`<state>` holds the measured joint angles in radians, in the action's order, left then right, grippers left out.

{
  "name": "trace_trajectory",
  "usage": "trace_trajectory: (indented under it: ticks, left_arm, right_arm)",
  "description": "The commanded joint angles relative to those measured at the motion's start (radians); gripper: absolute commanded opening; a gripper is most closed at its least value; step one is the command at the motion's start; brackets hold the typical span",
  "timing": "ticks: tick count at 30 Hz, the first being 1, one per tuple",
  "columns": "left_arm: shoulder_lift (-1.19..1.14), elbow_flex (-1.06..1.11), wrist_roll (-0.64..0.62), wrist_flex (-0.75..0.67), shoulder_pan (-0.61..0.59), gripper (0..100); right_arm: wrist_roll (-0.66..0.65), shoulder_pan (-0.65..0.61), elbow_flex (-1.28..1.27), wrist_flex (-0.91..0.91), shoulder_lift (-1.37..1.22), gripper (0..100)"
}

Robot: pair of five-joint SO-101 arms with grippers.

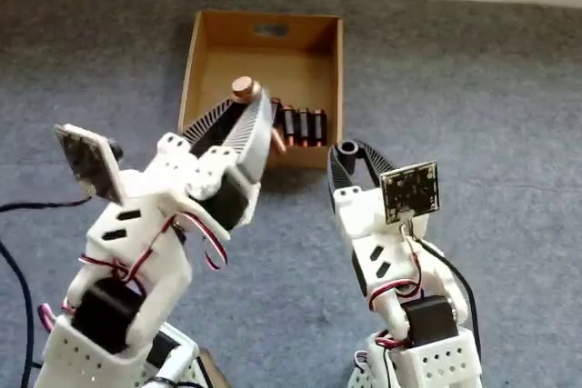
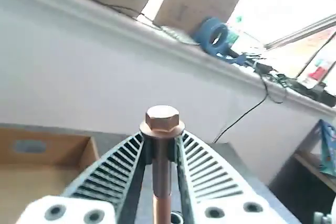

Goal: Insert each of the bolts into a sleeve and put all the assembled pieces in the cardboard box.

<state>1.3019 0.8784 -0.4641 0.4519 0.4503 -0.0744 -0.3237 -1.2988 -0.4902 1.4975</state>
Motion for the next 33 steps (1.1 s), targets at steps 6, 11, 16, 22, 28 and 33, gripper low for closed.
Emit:
trace_trajectory:
  ticks: [6, 11, 16, 22, 28, 33]
  left_arm:
    - [-0.122, 0.031, 0.011, -0.287, 0.065, 1]
    - [-0.240, -0.041, 0.011, -0.315, 0.067, 1]
    - [-0.360, -0.099, 0.104, -0.315, 0.116, 1]
    - [-0.441, -0.137, 0.262, -0.315, 0.211, 1]
    - [-0.464, -0.136, 0.264, -0.311, 0.205, 1]
    - [-0.466, -0.137, 0.264, -0.311, 0.183, 1]
  right_arm:
    - [0.011, -0.008, 0.007, 0.042, 0.013, 0.5]
    - [0.011, -0.008, 0.007, 0.044, 0.013, 0.5]
    - [0.011, -0.008, 0.005, 0.068, 0.013, 0.5]
    - [0.011, -0.007, -0.018, 0.071, 0.012, 0.5]
    - [0.011, -0.007, -0.021, 0.071, 0.012, 0.5]
    - [0.011, -0.007, -0.019, 0.071, 0.012, 0.5]
